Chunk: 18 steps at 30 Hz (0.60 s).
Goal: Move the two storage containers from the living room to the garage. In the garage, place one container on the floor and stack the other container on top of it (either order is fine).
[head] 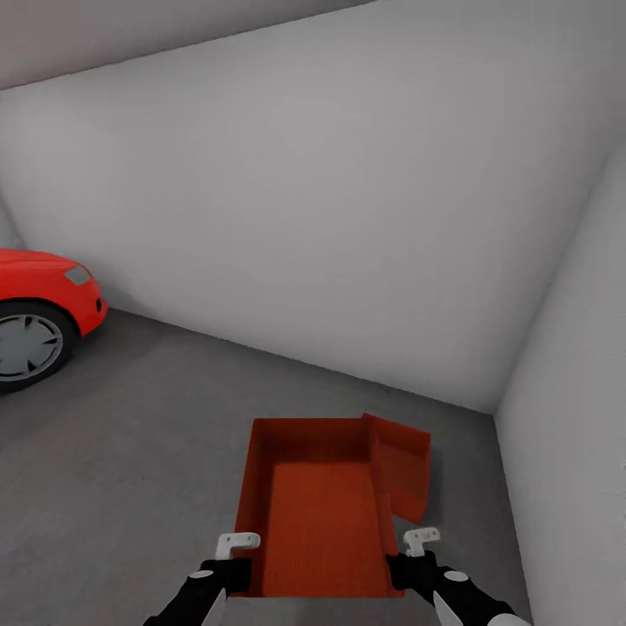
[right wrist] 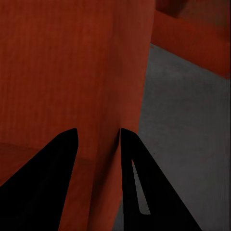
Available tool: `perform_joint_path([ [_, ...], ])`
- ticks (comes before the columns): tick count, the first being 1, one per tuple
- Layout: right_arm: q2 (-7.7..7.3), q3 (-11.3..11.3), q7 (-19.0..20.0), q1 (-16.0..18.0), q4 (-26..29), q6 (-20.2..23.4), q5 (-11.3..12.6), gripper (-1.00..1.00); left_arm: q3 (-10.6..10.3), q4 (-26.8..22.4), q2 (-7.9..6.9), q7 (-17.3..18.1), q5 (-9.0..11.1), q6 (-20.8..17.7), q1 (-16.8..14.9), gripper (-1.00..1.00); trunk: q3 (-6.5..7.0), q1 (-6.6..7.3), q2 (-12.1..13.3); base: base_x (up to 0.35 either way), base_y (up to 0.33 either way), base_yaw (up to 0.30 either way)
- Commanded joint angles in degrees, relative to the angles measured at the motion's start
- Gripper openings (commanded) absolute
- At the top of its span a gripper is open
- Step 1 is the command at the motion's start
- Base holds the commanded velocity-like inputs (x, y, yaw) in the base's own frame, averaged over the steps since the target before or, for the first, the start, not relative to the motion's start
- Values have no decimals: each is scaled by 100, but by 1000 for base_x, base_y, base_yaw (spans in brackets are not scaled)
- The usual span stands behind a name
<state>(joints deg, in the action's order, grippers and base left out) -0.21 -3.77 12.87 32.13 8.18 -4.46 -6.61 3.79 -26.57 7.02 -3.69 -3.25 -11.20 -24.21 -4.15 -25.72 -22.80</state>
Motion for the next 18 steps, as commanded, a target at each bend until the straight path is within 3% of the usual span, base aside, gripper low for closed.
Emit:
perform_joint_path([
  [1,-111,-34,321,4,-19,-28,-61,-100,245,-76,-254,9,26,-39,-5,-100,-10,-7,-12,321,0,-277],
  [18,-111,-27,322,4,-18,-28,-68,-100,245,-76,-254,9,26,-39,-5,-100,7,-7,-12,321,0,-288],
])
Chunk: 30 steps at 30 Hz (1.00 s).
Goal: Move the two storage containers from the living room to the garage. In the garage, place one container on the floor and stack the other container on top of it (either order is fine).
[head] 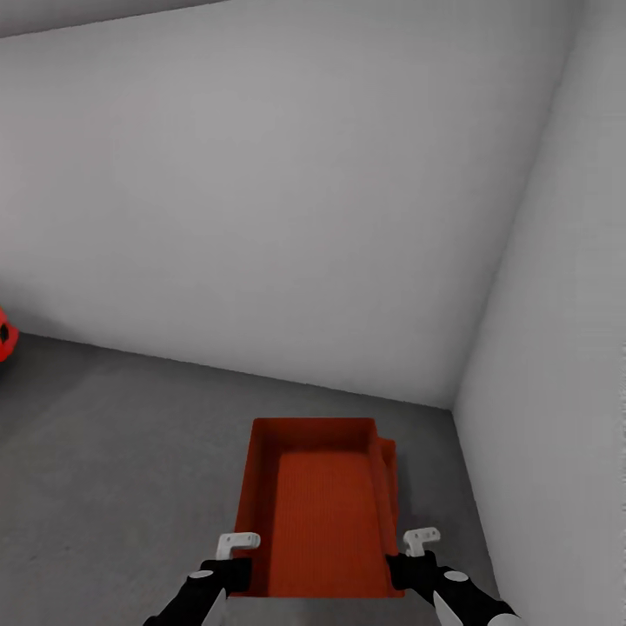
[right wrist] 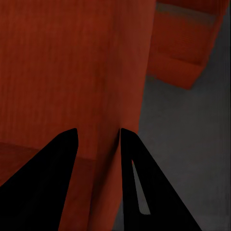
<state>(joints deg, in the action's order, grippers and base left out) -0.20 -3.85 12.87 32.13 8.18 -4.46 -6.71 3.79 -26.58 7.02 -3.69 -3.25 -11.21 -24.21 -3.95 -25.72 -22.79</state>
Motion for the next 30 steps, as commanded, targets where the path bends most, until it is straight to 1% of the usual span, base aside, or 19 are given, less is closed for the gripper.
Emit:
perform_joint_path([
  [1,-112,-20,321,4,-18,-28,-58,-100,245,-76,-253,9,26,-37,-5,-100,-13,-7,-12,321,0,-297],
  [11,-112,-20,321,4,-19,-28,-58,-100,245,-76,-253,9,26,-39,-5,-100,-13,-7,-12,321,1,-297],
  [17,-112,-20,321,4,-17,-28,-58,-100,245,-76,-253,9,26,-39,-5,-100,-13,-7,-12,321,81,-297],
  [30,-112,-25,321,4,-19,-28,-67,-100,254,-76,-254,9,26,-37,-5,-100,-13,-7,-12,321,128,-19],
])
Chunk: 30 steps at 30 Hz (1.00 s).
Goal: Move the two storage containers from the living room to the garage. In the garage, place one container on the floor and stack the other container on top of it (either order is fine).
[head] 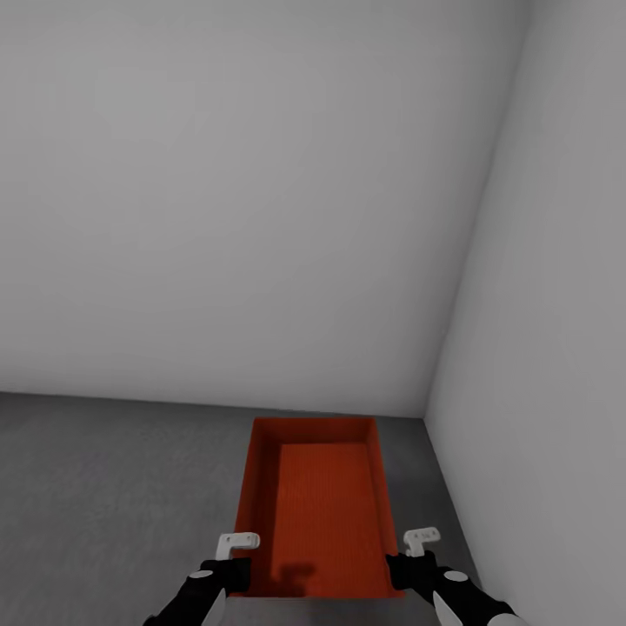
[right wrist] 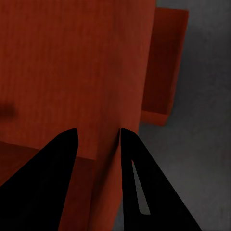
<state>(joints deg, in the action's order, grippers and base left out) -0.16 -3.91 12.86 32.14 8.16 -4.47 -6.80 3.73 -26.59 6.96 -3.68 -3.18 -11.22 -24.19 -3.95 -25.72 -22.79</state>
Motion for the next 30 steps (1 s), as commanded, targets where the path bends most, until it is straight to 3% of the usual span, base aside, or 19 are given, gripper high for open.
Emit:
perform_joint_path([
  [1,-116,-19,322,3,-14,-28,-58,-100,260,-74,-248,8,20,-34,-7,-100,-13,-7,-12,307,49,0],
  [21,-116,-22,321,3,-16,-28,-49,-100,261,-74,-248,8,20,-38,-7,-100,-13,-7,-12,32,4,-2],
  [30,-116,-22,321,3,-16,-28,-49,-100,260,-74,-248,8,20,-38,-7,-100,-13,-7,-12,0,0,-220],
])
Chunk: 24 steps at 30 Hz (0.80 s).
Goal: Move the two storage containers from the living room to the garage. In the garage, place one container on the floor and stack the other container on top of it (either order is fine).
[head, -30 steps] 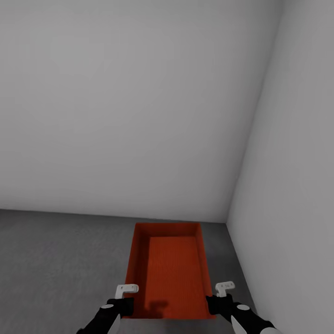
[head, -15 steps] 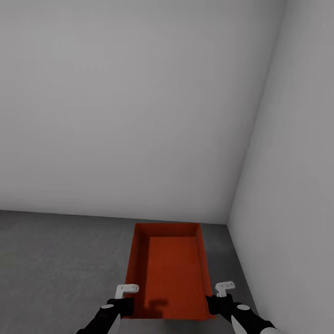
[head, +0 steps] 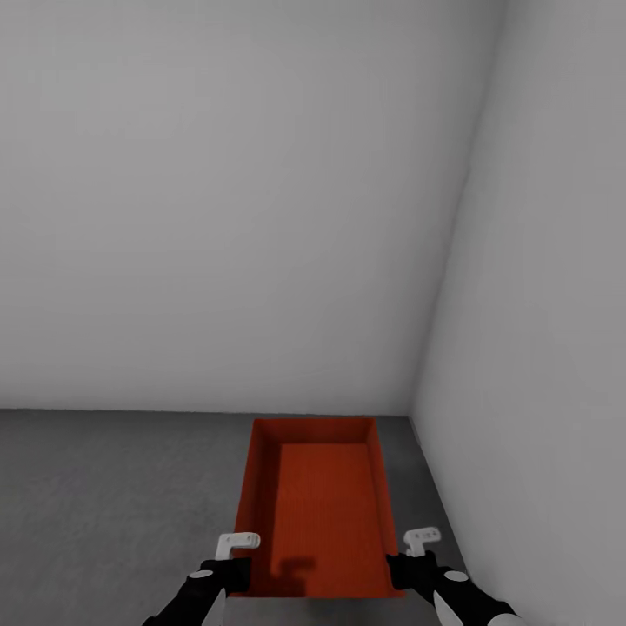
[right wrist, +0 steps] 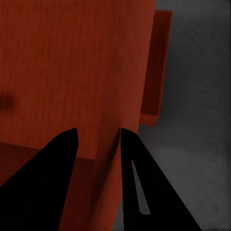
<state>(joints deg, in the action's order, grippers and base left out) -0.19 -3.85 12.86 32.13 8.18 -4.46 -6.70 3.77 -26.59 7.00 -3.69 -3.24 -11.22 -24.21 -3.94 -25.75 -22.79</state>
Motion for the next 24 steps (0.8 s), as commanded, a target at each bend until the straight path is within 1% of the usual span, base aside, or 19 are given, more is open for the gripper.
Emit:
perform_joint_path([
  [1,-113,-26,322,4,-18,-28,-59,-100,256,-75,-252,8,25,-38,-5,-100,-13,-3,-13,0,0,-267],
  [15,-113,-28,321,4,-18,-28,-59,-100,256,-75,-252,8,25,-38,-5,-100,-13,-3,-13,0,0,-15],
  [22,-113,-21,322,4,-18,-28,-59,-100,256,-75,-252,8,25,-38,-5,-100,-13,-3,-13,0,0,-189],
  [24,-113,-20,323,4,-18,-28,-62,-100,256,-75,-252,8,25,-38,-5,-100,-13,-3,-13,0,0,-95],
])
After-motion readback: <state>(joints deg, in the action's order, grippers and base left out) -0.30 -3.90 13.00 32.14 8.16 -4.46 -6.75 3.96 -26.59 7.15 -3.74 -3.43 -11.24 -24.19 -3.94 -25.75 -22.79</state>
